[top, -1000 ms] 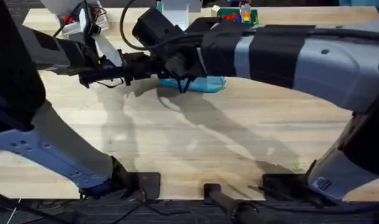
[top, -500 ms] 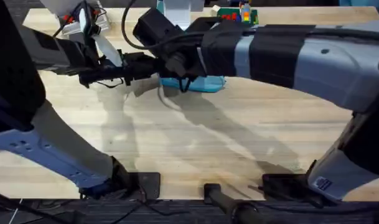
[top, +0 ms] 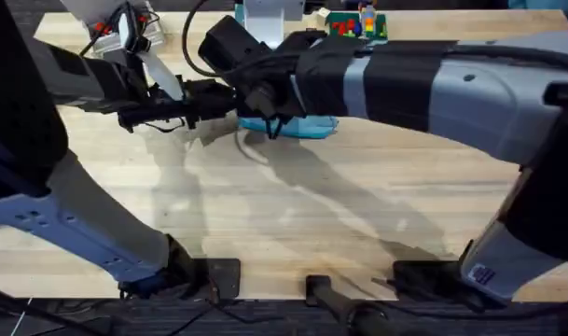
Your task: Unzip the bag, pick up the pens from the table one at a time and place them inside, then zip the bag closed.
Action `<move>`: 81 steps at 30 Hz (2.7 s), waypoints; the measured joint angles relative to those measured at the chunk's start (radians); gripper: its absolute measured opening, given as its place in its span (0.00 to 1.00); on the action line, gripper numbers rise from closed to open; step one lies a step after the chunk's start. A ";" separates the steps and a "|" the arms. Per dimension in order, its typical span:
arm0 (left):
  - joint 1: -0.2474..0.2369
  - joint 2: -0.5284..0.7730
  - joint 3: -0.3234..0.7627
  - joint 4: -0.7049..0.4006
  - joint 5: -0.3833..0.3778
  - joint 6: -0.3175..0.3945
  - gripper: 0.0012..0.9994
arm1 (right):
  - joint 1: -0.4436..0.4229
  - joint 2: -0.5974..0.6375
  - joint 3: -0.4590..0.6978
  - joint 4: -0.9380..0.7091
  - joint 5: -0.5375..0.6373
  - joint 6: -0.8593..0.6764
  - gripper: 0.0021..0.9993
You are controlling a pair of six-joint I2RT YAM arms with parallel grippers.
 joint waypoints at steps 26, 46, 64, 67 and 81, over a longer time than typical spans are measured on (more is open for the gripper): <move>0.000 0.000 0.000 0.000 -0.001 0.000 0.04 | 0.007 0.007 0.071 -0.089 -0.006 -0.078 0.03; 0.000 0.000 0.000 0.000 -0.002 0.000 0.04 | 0.008 0.010 0.195 -0.204 -0.011 -0.202 0.03; 0.000 0.000 0.000 -0.007 0.002 0.000 0.04 | -0.033 0.010 0.208 -0.332 -0.039 -0.233 0.03; 0.000 0.000 0.000 -0.007 0.002 0.000 0.04 | -0.035 0.010 0.208 -0.350 -0.039 -0.233 0.03; 0.000 0.000 0.000 -0.007 -0.001 0.000 0.04 | -0.068 0.010 0.290 -0.447 -0.037 -0.272 0.03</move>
